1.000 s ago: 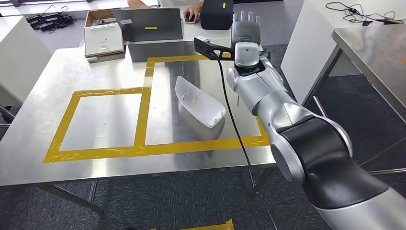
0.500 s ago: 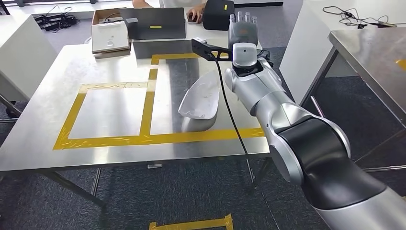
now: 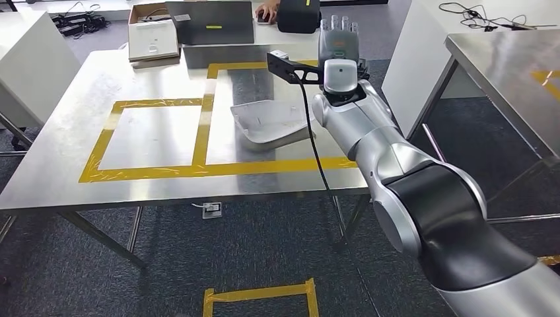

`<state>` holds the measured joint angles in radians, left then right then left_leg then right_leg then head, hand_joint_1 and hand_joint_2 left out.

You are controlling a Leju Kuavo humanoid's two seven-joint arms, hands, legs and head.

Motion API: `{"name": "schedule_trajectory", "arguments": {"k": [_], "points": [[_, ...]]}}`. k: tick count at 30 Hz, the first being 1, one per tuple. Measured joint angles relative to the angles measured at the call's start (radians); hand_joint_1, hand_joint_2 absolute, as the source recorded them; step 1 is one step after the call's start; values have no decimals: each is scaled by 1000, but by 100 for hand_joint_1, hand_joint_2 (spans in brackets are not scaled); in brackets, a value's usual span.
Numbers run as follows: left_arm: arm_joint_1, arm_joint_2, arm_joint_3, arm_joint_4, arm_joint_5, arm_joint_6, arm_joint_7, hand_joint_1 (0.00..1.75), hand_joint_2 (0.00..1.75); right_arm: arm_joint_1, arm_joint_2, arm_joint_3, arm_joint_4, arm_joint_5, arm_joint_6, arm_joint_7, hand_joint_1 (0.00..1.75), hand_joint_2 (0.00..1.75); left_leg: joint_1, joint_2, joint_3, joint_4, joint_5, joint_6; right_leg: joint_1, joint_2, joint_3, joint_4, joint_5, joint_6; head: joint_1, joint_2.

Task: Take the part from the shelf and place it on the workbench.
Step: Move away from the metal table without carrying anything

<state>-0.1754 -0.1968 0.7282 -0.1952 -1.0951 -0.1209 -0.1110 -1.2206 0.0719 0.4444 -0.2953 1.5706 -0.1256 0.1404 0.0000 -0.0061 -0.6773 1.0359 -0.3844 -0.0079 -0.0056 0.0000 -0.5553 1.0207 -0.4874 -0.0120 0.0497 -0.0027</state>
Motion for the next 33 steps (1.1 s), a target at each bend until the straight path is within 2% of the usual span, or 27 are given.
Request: {"name": "schedule_trajectory", "arguments": {"k": [1,2,4,5,6,7,8,9,11,12,14,15,16,17,19,20,21,22,23,24,25,27,28,30,31,32,33], "points": [[1,1,0,0,0,0,0,0,0,0,2,0,0,0,0,0,0,175,1,0,-9,20,-26,-6,-4,-2,-7,-7,13,-7,-1,0],[1,1,0,0,0,0,0,0,0,-1,5,0,0,0,0,0,0,175,3,0,-23,58,-67,-11,-7,-4,-16,-12,26,-13,-3,0],[1,2,0,0,0,0,0,0,0,0,8,0,0,0,1,0,0,175,8,0,-49,175,-156,-21,-8,-4,-40,-13,47,-16,-6,0],[1,2,0,0,0,0,0,0,0,1,8,0,0,0,1,0,0,175,11,1,-55,226,-175,-26,-8,-4,-53,-13,57,-15,-6,0],[1,2,0,0,0,0,0,0,0,2,9,0,0,0,1,0,0,175,13,1,-51,256,-173,-30,-9,-5,-66,-12,68,-12,-6,0],[1,2,0,0,1,0,0,0,0,2,9,0,0,0,1,0,0,175,15,1,-32,254,-152,-33,-10,-5,-81,-11,78,-9,-6,0],[1,3,0,0,1,0,0,0,0,2,9,0,0,0,2,0,0,175,17,1,4,219,-126,-35,-12,-6,-95,-8,88,-5,-6,0],[0,3,0,0,1,0,0,0,0,2,9,0,-1,0,2,0,0,175,20,1,50,161,-116,-36,-13,-6,-107,-5,97,1,-6,0],[-1,3,0,-1,1,0,-2,0,0,0,9,0,-3,0,1,0,0,175,17,-1,133,42,-130,-30,-14,-7,-124,2,113,15,-5,0],[-2,3,0,-1,1,0,-3,0,0,-1,9,0,-4,0,1,0,0,175,14,-2,151,11,-143,-23,-13,-8,-128,2,122,22,-5,0],[0,3,0,-1,1,0,-4,0,0,1,9,0,-4,0,1,0,0,175,9,-2,144,0,-135,-1,-16,-8,-132,-4,140,36,-4,0],[0,3,0,-1,1,0,-4,0,0,2,8,0,-4,0,2,0,0,175,9,0,137,-1,-126,10,-18,-8,-137,-1,135,42,-4,0],[0,3,0,-1,1,0,-5,0,0,2,7,0,-4,0,2,0,0,175,10,1,128,-4,-114,20,-19,-7,-146,16,112,46,-3,0],[0,3,0,-2,1,0,-5,0,0,3,6,0,-4,0,2,0,0,175,11,3,117,-6,-102,29,-20,-6,-161,54,71,49,-2,0],[0,3,0,-2,1,0,-5,0,0,3,6,0,-4,0,3,0,0,175,8,3,89,-5,-77,38,-17,-4,-196,184,-30,51,0,0],[1,3,0,-2,1,0,-5,0,0,5,6,0,-4,0,3,0,0,175,6,3,72,-5,-65,40,-15,-3,-208,247,-59,50,0,0],[1,3,0,-2,1,0,-5,0,0,7,6,0,-4,0,4,0,0,175,4,3,57,-4,-53,41,-13,-2,-207,288,-64,48,0,0],[1,3,0,-2,1,0,-5,0,0,9,6,0,-4,0,5,0,0,175,2,3,42,-4,-42,41,-11,-2,-191,296,-48,44,1,0],[1,3,0,-2,1,0,-5,0,0,9,6,0,-4,0,5,0,0,175,0,3,29,-3,-31,41,-7,-2,-159,270,-22,38,1,0],[1,3,0,-2,2,0,-5,0,0,8,7,0,-4,0,6,0,0,175,-2,3,17,-2,-21,40,-2,-1,-110,216,-5,28,1,0],[1,2,0,-2,2,0,-5,0,0,5,8,0,-5,0,6,0,0,175,-5,3,8,-1,-12,37,4,-1,-53,143,-6,16,0,0],[1,0,0,-2,3,0,-5,0,0,0,10,0,-6,0,5,0,0,175,-5,3,-1,-3,6,28,15,-1,24,29,-29,1,0,0],[1,0,0,-2,3,0,-5,0,0,-2,11,0,-6,0,5,0,0,175,-4,4,-2,-5,15,21,18,-2,36,4,-36,-2,1,0],[1,0,0,-2,3,0,-5,0,0,-3,12,0,-6,0,6,0,0,175,-2,3,-6,-9,22,9,16,-4,30,-9,-17,-8,2,0],[2,0,1,-2,3,0,-5,0,0,-3,13,0,-6,0,6,0,0,175,-2,2,-13,1,5,2,12,-6,23,-13,-5,-13,0,0],[3,1,1,-2,3,0,-5,0,0,-3,14,0,-6,0,6,0,0,175,-1,1,-24,27,-30,-6,8,-8,14,-18,8,-17,-1,0],[3,1,1,-2,3,0,-5,0,0,-2,16,0,-6,0,6,0,0,175,2,1,-38,75,-79,-13,6,-9,2,-19,21,-20,-3,0]]}}
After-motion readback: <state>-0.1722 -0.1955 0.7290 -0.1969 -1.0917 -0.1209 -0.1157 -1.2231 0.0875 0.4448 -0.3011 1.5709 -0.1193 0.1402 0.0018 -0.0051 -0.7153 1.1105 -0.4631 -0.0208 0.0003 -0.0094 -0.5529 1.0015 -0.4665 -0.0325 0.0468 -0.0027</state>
